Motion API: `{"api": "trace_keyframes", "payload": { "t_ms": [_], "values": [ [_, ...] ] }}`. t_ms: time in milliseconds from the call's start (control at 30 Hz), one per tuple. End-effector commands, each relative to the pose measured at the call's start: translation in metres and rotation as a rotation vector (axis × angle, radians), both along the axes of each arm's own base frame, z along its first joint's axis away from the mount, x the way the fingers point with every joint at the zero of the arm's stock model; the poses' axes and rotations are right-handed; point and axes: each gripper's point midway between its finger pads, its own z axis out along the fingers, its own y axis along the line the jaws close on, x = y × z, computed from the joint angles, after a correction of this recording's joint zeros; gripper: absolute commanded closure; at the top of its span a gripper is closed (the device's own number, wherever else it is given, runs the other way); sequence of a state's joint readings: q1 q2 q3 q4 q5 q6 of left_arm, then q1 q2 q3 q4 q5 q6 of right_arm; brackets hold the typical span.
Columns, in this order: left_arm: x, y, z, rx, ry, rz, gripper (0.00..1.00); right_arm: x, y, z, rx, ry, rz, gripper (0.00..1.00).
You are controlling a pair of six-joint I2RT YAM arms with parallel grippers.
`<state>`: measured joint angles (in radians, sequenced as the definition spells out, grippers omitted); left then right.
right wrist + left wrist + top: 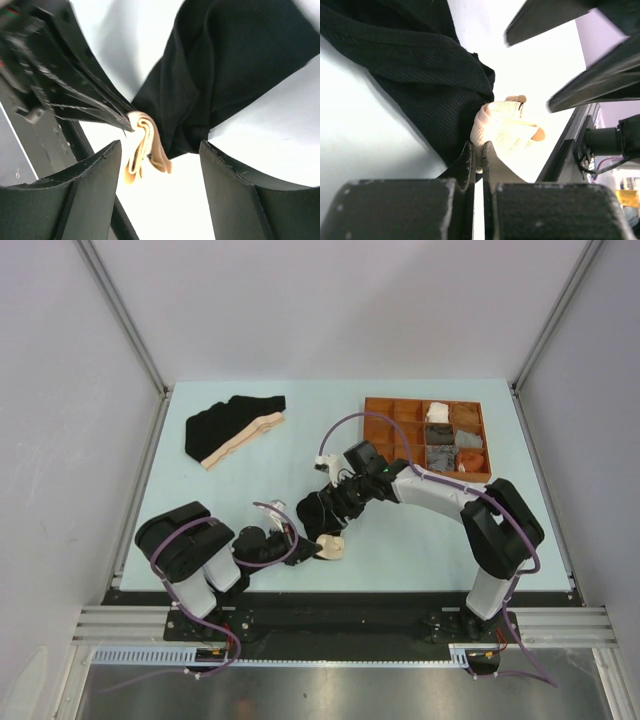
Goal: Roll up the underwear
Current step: Roll the underwear to the center of the board.
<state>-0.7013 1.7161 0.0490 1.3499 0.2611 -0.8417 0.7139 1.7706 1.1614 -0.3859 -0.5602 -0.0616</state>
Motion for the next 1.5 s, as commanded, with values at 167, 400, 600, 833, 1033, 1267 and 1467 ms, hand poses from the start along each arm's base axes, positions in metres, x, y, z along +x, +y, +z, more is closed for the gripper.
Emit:
{"api": "trace_keyframes", "payload": {
  "t_ms": [167,400,600,833,1033,1267,1467],
  "values": [
    [-0.028,0.044,0.028,-0.110,-0.040,0.132,1.00,-0.001,0.010,0.019,0.011,-0.074,0.013,0.32],
    [-0.026,0.048,0.023,-0.104,-0.008,0.164,1.00,-0.010,0.003,0.007,-0.018,0.001,-0.031,0.32],
    [-0.024,0.051,0.020,-0.088,-0.011,0.183,1.00,-0.018,-0.009,-0.006,-0.053,0.052,-0.038,0.32],
    [-0.022,0.056,0.009,-0.029,0.001,0.204,1.00,-0.017,-0.011,-0.013,-0.021,0.072,-0.062,0.32],
    [-0.023,0.066,-0.006,0.022,0.047,0.249,1.00,-0.013,-0.007,-0.018,0.019,0.104,-0.094,0.32],
    [-0.028,0.075,-0.024,0.075,0.118,0.278,1.00,-0.014,-0.010,-0.020,0.004,0.109,-0.106,0.33],
    [-0.033,0.077,-0.034,0.098,0.176,0.289,1.00,-0.013,-0.011,-0.017,0.007,0.115,-0.121,0.33]
  ]
}}
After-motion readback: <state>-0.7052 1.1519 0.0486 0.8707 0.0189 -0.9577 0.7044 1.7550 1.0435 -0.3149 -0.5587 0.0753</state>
